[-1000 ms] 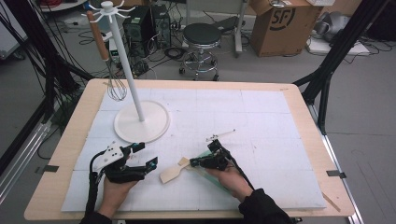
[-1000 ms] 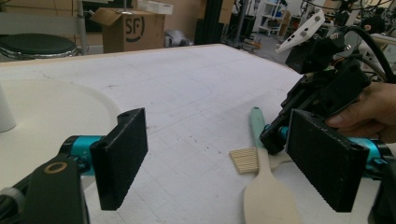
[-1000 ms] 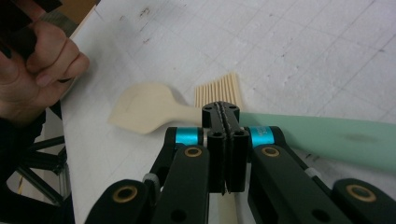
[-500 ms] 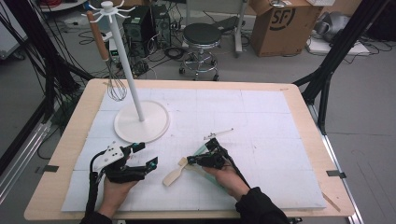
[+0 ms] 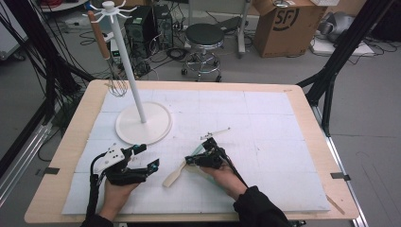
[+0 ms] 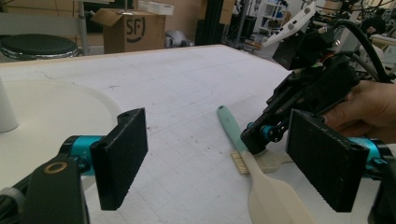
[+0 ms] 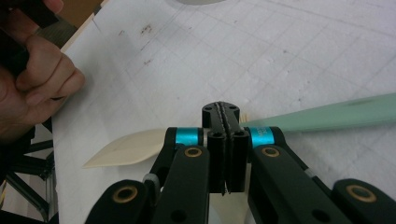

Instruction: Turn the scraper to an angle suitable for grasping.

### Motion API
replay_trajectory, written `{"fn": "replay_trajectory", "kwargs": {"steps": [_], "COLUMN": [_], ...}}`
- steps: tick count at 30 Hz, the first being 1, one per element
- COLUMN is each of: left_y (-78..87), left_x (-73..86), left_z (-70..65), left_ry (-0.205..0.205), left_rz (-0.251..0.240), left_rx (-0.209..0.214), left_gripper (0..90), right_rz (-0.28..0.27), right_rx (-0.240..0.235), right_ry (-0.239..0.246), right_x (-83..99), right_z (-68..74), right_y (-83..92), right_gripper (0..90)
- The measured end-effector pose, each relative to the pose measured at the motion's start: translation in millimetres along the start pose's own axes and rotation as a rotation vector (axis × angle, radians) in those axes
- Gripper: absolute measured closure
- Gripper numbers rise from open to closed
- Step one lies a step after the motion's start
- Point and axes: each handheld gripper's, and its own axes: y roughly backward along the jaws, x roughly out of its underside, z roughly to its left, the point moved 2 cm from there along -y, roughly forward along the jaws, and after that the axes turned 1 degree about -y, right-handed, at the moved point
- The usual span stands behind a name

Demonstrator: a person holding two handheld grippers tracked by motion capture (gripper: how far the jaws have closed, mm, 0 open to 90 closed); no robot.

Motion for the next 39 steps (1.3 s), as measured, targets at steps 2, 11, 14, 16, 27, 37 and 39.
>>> {"fn": "replay_trajectory", "kwargs": {"steps": [2,11,14,16,27,37,39], "left_y": [0.1,0.7,2.0,2.5,1.9,2.0,2.8], "left_x": [0.0,-0.6,-0.5,-0.7,-0.9,-0.9,-1.1], "left_z": [0.2,-0.8,1.4,2.0,0.5,0.9,1.2], "left_ry": [0.0,0.0,0.004,0.007,0.001,0.004,0.005], "left_rz": [0.001,-0.005,-0.007,-0.009,-0.008,-0.009,-0.01], "left_rx": [0.001,0.002,-0.004,-0.003,-0.003,-0.003,-0.003], "left_gripper": [21.5,21.5,21.5,21.5,21.6,21.6,21.5], "right_rz": [0.006,0.01,0.006,-0.007,0.093,0.123,0.127], "right_rx": [-0.001,0.02,0.025,0.021,0.044,0.047,0.05], "right_ry": [0.008,0.032,0.04,0.039,0.024,0.053,0.063], "right_x": [-2.9,-19.3,-22.2,-23.2,-17.0,-29.0,-32.5], "right_z": [0.5,5.7,6.2,5.7,0.9,2.0,3.9], "right_y": [-0.9,-9.5,-15.6,-14.0,-24.0,-36.6,-40.4], "right_gripper": [89.9,89.9,89.9,90.0,90.0,90.0,90.0]}}
